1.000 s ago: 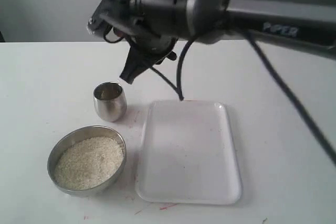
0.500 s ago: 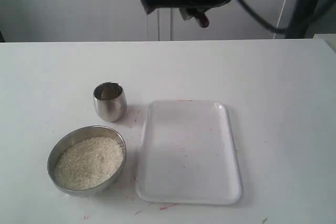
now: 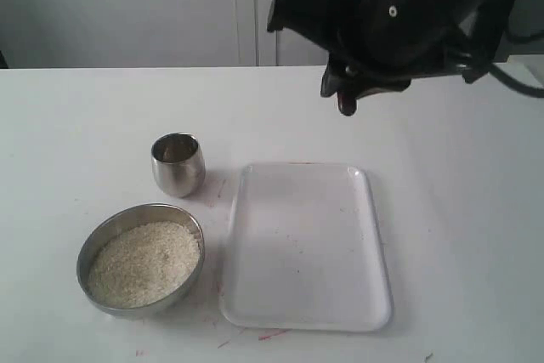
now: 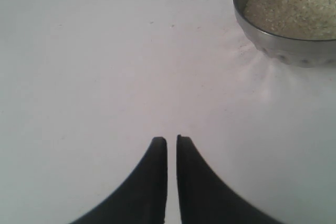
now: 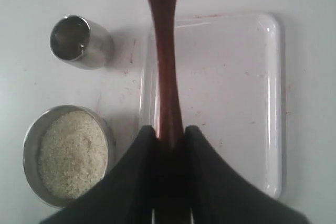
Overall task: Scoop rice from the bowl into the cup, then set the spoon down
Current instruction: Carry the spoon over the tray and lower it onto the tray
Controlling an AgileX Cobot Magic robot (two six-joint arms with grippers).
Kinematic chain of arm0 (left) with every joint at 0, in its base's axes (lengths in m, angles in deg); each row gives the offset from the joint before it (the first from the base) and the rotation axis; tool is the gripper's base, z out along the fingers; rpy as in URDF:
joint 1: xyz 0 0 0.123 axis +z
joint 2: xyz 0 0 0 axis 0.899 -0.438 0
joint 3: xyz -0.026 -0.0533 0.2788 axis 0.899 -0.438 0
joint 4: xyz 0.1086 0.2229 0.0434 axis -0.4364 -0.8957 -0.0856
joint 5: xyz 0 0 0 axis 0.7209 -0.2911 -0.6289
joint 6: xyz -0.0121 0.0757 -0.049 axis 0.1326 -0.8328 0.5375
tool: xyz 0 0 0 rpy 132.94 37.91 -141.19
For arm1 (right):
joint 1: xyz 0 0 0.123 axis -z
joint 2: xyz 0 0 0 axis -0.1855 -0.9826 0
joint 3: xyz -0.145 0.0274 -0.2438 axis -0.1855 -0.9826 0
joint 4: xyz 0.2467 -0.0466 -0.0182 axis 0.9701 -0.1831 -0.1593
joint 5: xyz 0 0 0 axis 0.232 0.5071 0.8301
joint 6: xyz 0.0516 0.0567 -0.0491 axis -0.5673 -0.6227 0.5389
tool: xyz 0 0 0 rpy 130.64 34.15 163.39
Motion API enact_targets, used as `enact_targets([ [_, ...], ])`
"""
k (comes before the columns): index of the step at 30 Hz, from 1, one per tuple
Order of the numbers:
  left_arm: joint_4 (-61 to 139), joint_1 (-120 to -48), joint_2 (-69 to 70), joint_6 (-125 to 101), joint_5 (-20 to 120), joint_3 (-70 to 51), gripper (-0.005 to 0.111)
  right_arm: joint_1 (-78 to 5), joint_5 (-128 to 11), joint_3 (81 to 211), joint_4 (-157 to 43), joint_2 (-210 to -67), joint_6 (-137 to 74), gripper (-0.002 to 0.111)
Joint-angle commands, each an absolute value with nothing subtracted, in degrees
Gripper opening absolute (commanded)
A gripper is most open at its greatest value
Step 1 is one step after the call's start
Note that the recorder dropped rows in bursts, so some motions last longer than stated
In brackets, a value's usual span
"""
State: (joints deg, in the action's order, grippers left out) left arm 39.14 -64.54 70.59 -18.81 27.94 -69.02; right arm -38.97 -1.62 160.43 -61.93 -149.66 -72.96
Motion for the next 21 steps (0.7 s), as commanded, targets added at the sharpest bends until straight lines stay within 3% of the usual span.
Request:
enact_targets([
  [1,39.5,-64.8,70.2,-18.5,25.2,-69.5,0.014,-38.7,-4.3,156.6,-61.6,-150.7,-68.4,0.000],
  [21,39.5,-64.8,70.2,-18.5,25.2,-69.5,0.014,-38.7,-9.8,150.6,-55.3,-165.3,-65.5,0.000],
])
